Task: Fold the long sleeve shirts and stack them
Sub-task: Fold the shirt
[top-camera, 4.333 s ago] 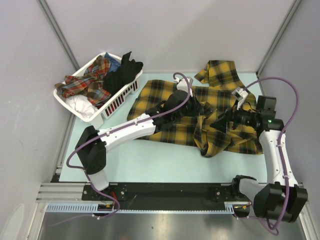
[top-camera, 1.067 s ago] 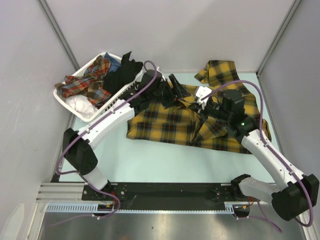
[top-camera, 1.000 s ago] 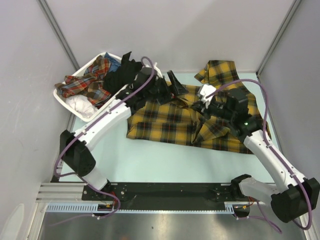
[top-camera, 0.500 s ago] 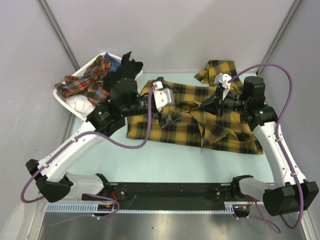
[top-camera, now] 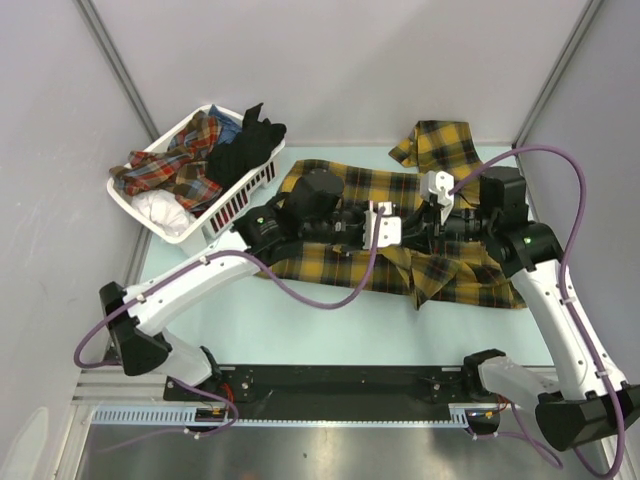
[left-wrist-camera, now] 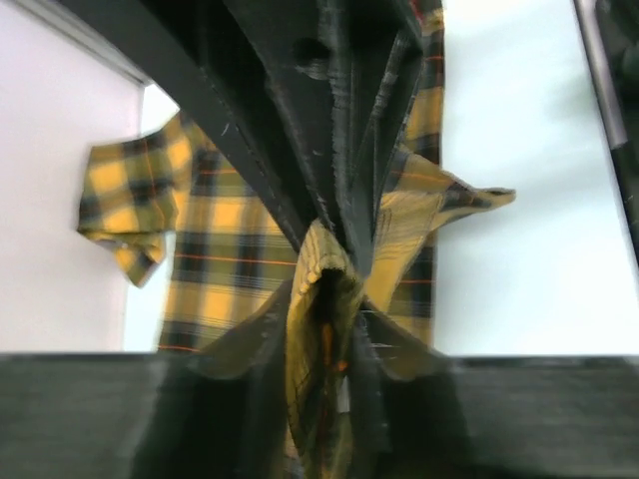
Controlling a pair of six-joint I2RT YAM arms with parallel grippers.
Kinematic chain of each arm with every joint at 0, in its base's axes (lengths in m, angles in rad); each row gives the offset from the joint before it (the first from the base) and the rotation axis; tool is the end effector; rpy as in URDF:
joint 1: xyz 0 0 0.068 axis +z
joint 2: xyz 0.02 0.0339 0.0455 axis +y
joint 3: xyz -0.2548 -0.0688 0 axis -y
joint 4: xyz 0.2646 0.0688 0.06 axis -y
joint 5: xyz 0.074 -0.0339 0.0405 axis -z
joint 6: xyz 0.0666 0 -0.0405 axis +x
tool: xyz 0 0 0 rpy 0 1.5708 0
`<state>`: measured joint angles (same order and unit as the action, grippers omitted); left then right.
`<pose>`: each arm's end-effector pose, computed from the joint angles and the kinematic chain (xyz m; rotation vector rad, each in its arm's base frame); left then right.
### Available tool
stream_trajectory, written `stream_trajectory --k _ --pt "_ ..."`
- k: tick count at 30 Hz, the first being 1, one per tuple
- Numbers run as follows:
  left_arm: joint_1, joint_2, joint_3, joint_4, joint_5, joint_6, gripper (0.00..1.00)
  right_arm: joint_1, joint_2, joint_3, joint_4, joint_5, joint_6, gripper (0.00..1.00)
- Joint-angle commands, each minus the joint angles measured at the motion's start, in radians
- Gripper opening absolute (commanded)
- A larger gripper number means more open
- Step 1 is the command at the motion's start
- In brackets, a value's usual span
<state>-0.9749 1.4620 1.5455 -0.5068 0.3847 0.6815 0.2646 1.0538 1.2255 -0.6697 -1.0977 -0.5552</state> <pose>0.1896 -0.3242 0.3929 1.6359 1.1615 -0.5716 0.2125 0.1190 0.3895 -1.3002 1.3718 0.9219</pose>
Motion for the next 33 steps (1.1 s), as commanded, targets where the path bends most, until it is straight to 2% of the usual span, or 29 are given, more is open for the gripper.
stream_trajectory --k 1,2,3,4,5,6,7,9,10,13,14,16,19,20,21,27,29,33 --pt "0.042 0.047 0.143 -0.001 -0.076 -0.179 0.00 -0.051 -0.031 0.039 -0.016 0.070 -0.018 0.51" --pt "0.065 0.066 0.166 0.039 -0.087 -0.256 0.00 -0.079 -0.035 0.025 -0.016 0.081 -0.018 0.58" --pt "0.088 0.081 0.195 0.060 -0.154 -0.437 0.00 -0.153 -0.032 0.016 -0.004 0.088 -0.022 0.62" --pt "0.128 0.119 0.246 0.080 -0.212 -0.541 0.00 -0.191 -0.029 0.008 -0.004 0.084 -0.041 0.67" --pt "0.146 0.136 0.272 0.094 -0.277 -0.651 0.00 -0.236 -0.015 0.000 -0.007 0.085 -0.054 0.68" --pt "0.166 0.159 0.304 0.074 -0.317 -0.871 0.00 -0.310 -0.008 -0.004 0.002 0.084 -0.058 0.70" --pt "0.201 0.184 0.359 0.047 -0.308 -0.969 0.00 -0.345 0.004 -0.006 -0.001 0.075 -0.095 0.71" --pt "0.208 0.187 0.344 0.034 -0.312 -1.136 0.00 -0.392 0.034 -0.001 -0.007 0.081 -0.109 0.71" --pt "0.206 0.178 0.302 0.033 -0.366 -1.192 0.00 -0.433 0.038 0.003 -0.010 0.070 -0.110 0.72" --pt "0.206 0.159 0.250 -0.032 -0.418 -1.382 0.00 -0.450 0.029 0.019 0.016 0.049 -0.075 0.75" --pt "0.206 0.153 0.234 -0.053 -0.431 -1.425 0.00 -0.443 0.014 0.012 0.042 0.042 -0.008 0.75" --pt "0.206 0.149 0.203 -0.053 -0.419 -1.525 0.00 -0.412 -0.043 -0.041 0.169 0.056 0.067 0.75" --pt "0.206 0.162 0.225 -0.050 -0.394 -1.571 0.01 -0.288 -0.115 -0.140 0.338 0.142 0.164 0.75" --pt "0.206 0.164 0.231 -0.047 -0.368 -1.583 0.01 -0.210 -0.126 -0.168 0.390 0.168 0.178 0.75" --pt "0.206 0.166 0.231 -0.053 -0.377 -1.658 0.00 -0.165 -0.138 -0.187 0.412 0.194 0.179 0.75" --pt "0.212 0.169 0.209 -0.107 -0.371 -1.887 0.00 0.150 -0.152 -0.280 0.538 0.445 0.128 0.76" --pt "0.214 0.169 0.203 -0.122 -0.365 -1.959 0.00 0.223 -0.129 -0.303 0.602 0.588 0.097 0.77" --pt "0.212 0.164 0.185 -0.131 -0.365 -2.028 0.00 0.358 -0.068 -0.305 0.660 0.732 0.026 0.78"
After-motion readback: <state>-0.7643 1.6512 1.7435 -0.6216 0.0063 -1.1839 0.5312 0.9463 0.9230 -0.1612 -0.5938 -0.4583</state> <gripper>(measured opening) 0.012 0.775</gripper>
